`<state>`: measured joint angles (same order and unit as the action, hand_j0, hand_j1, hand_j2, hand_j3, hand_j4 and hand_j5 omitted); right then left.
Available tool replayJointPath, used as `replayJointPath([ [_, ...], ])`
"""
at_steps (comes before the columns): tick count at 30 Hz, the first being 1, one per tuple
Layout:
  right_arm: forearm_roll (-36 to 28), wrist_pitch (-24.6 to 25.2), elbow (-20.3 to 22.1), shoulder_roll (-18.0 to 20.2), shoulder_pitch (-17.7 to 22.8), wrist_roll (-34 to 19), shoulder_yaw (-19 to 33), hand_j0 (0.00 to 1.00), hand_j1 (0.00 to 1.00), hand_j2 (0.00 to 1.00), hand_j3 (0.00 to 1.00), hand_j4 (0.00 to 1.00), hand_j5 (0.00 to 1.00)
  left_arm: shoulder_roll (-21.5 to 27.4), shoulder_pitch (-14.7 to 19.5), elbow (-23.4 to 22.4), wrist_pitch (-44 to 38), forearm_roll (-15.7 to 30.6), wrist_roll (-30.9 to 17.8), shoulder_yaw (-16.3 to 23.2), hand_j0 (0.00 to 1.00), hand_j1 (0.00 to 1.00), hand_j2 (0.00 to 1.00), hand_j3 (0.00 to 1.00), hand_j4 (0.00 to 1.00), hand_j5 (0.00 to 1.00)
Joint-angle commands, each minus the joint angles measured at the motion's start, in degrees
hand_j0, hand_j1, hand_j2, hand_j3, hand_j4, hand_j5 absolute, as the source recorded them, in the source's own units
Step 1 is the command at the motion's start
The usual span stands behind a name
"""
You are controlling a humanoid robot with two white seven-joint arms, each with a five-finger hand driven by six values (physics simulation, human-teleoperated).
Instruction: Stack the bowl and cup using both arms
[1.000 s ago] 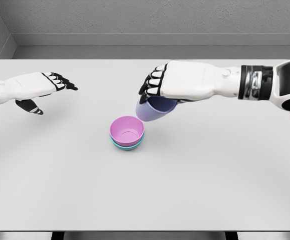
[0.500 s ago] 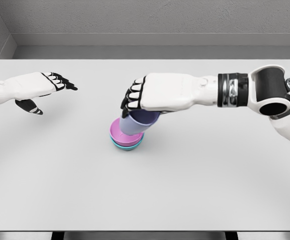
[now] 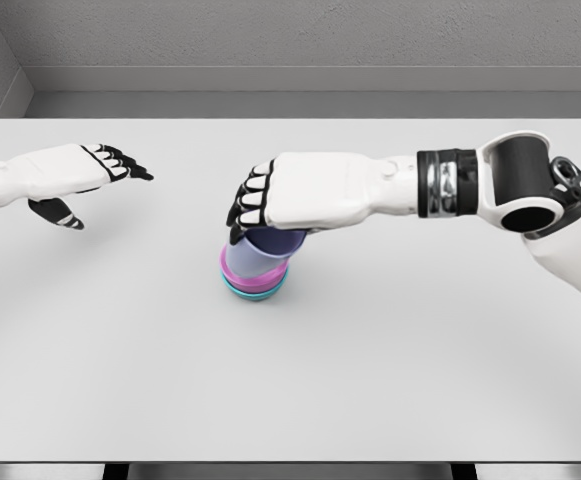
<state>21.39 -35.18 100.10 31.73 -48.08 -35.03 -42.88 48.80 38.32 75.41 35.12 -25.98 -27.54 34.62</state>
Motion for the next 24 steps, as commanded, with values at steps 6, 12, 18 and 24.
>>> replayJointPath([
  [6, 0.76, 0.18, -0.52, -0.01, 0.0, 0.03, -0.1, 0.63, 0.63, 0.63, 0.63, 0.63, 0.63, 0.07, 0.0, 0.0, -0.12, 0.23, 0.11, -0.08, 1.0, 1.0, 1.0, 1.0, 1.0, 1.0],
  [12, 0.76, 0.18, -1.66, -0.09, -0.09, 0.03, -0.1, 0.63, 0.63, 0.63, 0.63, 0.63, 0.63, 0.07, 0.0, 0.0, -0.12, 0.32, 0.03, 0.01, 1.0, 1.0, 1.0, 1.0, 1.0, 1.0],
  [18, 0.76, 0.18, -3.85, -0.8, -0.26, 0.03, -0.8, 0.63, 0.63, 0.63, 0.63, 0.63, 0.63, 0.16, 0.0, 0.0, -0.12, 0.23, 0.03, -0.08, 1.0, 1.0, 1.0, 1.0, 1.0, 1.0],
  [24, 0.76, 0.18, -5.7, -1.59, -0.62, 0.03, -1.85, 0.63, 0.63, 0.63, 0.63, 0.63, 0.63, 0.33, 0.0, -0.09, -0.12, 0.23, 0.03, -0.08, 1.0, 1.0, 1.0, 1.0, 1.0, 1.0],
])
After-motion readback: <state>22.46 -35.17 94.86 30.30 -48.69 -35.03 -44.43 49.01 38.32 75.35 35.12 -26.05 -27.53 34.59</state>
